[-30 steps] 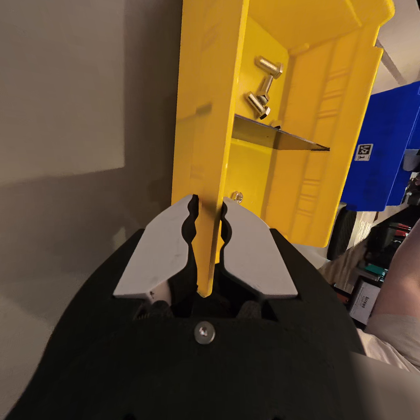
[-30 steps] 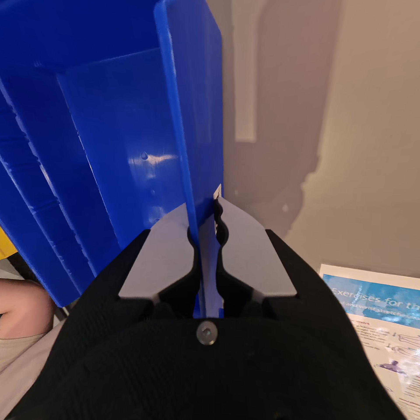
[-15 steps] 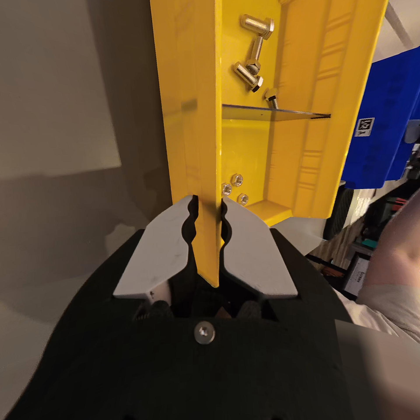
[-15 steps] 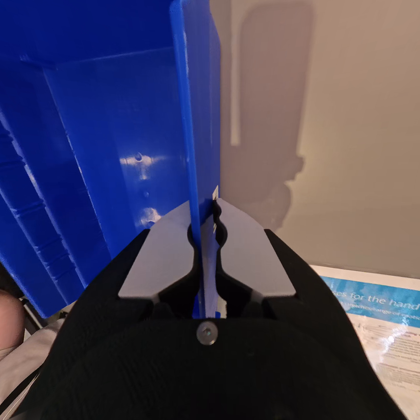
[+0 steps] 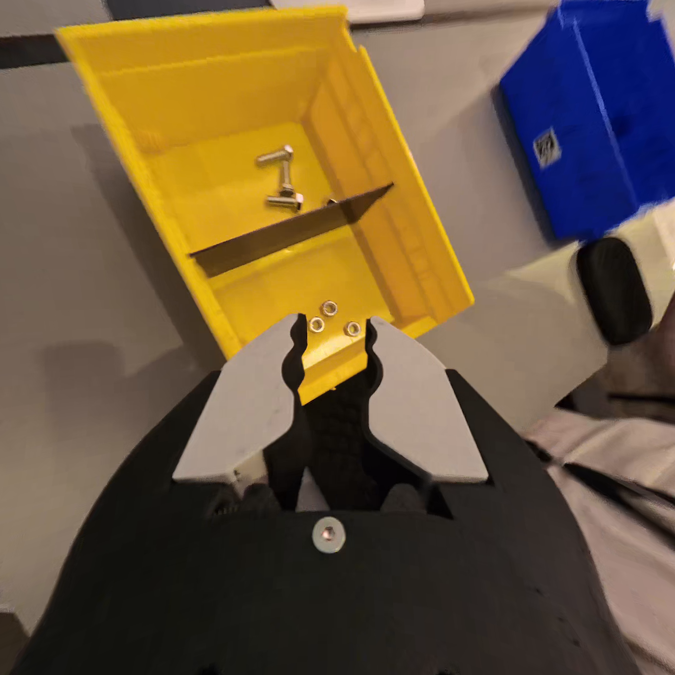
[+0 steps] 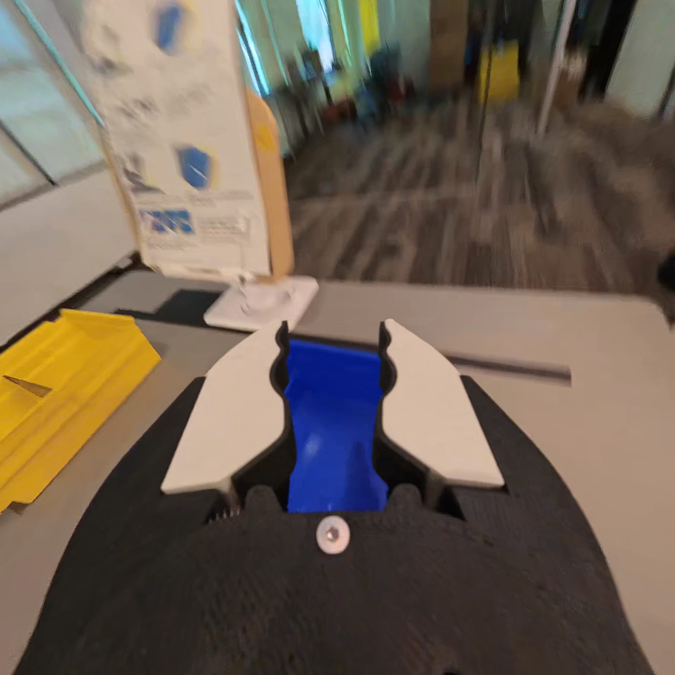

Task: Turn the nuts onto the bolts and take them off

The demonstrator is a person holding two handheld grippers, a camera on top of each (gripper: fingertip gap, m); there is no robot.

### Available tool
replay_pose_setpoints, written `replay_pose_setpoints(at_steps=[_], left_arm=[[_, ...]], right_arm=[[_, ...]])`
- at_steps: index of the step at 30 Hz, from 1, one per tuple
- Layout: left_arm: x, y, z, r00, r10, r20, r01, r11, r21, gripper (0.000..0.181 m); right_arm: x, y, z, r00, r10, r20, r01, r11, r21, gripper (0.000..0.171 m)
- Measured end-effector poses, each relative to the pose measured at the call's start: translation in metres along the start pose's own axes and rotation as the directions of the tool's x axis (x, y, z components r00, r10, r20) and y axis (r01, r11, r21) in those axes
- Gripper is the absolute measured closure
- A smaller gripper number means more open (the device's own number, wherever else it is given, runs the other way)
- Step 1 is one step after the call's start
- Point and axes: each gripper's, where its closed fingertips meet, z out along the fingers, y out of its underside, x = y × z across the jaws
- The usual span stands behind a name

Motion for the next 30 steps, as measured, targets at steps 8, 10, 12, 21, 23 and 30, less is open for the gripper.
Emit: replay_pose_setpoints(at_steps=[8,10,12,21,23,30], left_arm=[[0.006,0.006,0.068,0.810,0.563,0.163,-0.472,0.792,-0.388,0.154],[0.005,0.019,0.087,0.759,0.641,0.116,-0.512,0.697,-0.501,0.154],[0.009,0.035,0.103,0.769,0.638,0.029,-0.508,0.639,-0.578,0.152],[0.007,0.059,0.136,0.862,0.499,-0.088,-0.414,0.592,-0.692,0.137],[0.006,0.062,0.137,0.871,0.482,-0.096,-0.406,0.594,-0.695,0.137],[-0.007,0.073,0.144,0.876,0.473,-0.100,-0.386,0.559,-0.734,0.144]], right_arm=[[-0.060,-0.070,-0.029,0.978,-0.206,0.021,0.178,0.886,0.428,0.115],[-0.050,-0.057,-0.021,0.972,-0.231,-0.039,0.229,0.900,0.370,0.115],[-0.021,-0.021,-0.006,0.954,-0.269,-0.134,0.290,0.941,0.175,0.115],[0.074,0.152,-0.003,0.941,-0.315,-0.123,0.147,0.710,-0.688,0.112],[0.079,0.159,-0.004,0.944,-0.307,-0.122,0.136,0.698,-0.703,0.112],[0.092,0.184,-0.014,0.963,-0.214,-0.162,0.019,0.657,-0.754,0.106]])
